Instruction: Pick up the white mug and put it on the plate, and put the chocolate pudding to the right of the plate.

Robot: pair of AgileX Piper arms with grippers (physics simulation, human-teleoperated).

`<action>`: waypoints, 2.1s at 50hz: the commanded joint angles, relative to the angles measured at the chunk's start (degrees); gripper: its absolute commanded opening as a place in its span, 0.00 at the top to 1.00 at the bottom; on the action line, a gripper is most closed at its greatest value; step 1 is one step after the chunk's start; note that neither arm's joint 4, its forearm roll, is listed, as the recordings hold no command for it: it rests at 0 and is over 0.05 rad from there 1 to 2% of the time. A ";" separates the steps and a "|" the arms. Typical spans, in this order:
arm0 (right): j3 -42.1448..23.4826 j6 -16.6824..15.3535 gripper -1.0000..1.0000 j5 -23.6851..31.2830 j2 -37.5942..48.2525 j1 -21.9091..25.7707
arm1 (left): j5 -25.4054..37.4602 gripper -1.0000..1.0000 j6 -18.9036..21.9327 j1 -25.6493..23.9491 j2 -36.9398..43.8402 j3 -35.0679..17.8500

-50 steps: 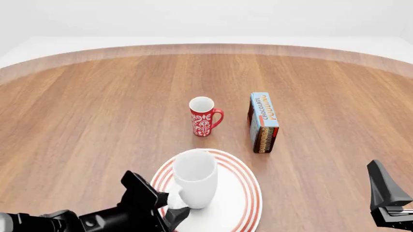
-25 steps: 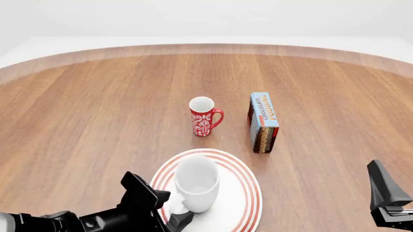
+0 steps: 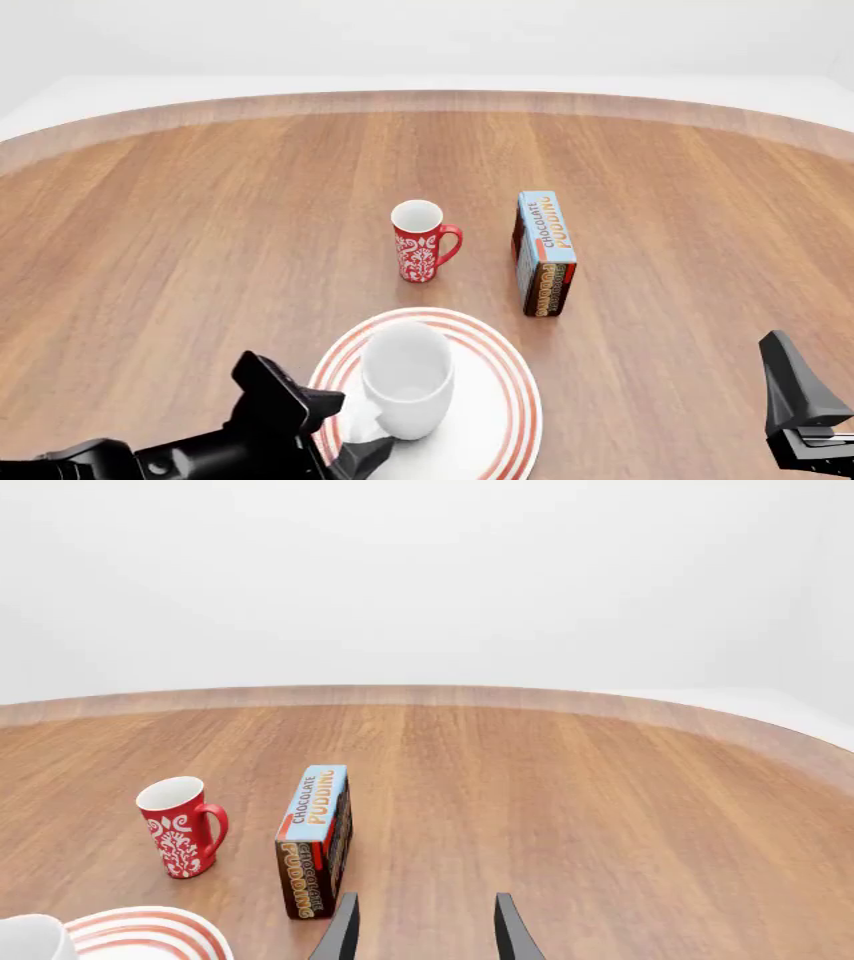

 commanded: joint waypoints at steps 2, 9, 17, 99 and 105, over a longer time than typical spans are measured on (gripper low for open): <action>0.00 0.02 0.00 0.00 0.00 -0.02 | 3.37 0.00 -0.03 -0.99 -5.02 0.14; 0.00 -0.01 0.00 0.01 0.00 -0.01 | 5.99 0.00 0.67 0.36 -9.10 0.52; 0.00 0.00 0.00 -0.02 0.00 0.00 | 12.21 0.00 2.10 2.03 -18.06 0.03; 0.00 -0.01 0.00 -0.01 0.00 0.01 | 38.98 0.00 9.34 38.82 -73.67 -5.16; 0.00 0.01 0.00 -0.01 0.00 -0.01 | 38.14 0.00 10.42 41.76 -75.76 -4.19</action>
